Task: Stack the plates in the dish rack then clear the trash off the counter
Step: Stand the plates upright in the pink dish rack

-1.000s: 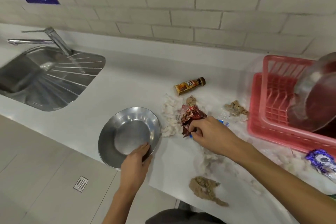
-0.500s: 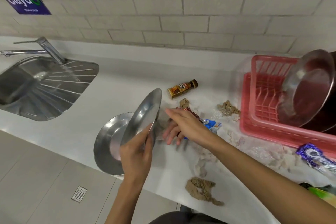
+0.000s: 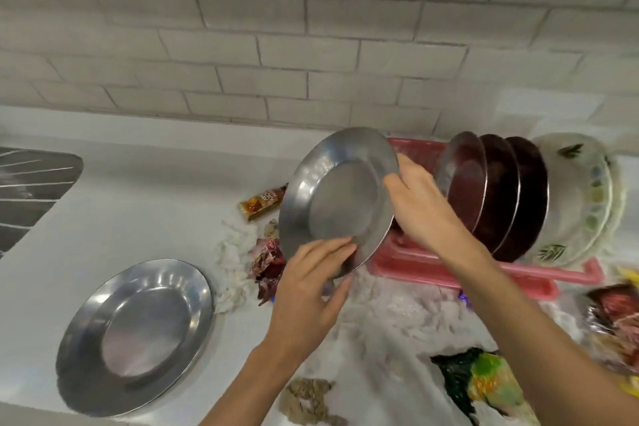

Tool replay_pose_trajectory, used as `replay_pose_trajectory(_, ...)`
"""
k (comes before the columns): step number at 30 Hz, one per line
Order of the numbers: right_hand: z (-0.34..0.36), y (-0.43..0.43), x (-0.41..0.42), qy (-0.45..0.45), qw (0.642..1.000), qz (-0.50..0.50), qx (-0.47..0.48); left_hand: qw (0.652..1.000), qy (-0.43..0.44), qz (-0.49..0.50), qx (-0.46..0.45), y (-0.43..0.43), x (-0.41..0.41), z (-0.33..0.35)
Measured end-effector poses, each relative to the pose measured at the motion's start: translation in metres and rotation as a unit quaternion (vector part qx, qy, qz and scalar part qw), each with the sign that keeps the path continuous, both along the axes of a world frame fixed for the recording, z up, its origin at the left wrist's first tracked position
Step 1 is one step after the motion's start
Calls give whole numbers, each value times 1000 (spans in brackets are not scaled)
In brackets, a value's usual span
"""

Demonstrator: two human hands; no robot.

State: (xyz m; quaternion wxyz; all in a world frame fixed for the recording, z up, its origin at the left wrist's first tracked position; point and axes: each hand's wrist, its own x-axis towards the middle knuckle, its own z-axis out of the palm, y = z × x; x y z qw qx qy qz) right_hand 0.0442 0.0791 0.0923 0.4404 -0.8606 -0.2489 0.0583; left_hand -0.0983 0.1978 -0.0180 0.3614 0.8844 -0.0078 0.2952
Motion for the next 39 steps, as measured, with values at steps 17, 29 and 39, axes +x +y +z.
replay_pose_trajectory(17,42,-74,73,-224,887,-62,-400,976,142,-157,41,-29,103,-57)
replay_pose_trajectory(29,3,-48,84,-185,886,-99,-414,971,170,-166,36,-27,99,-59)
replay_pose_trajectory(39,8,-51,88,-117,880,-127,-442,975,149,-163,-6,-28,99,-61)
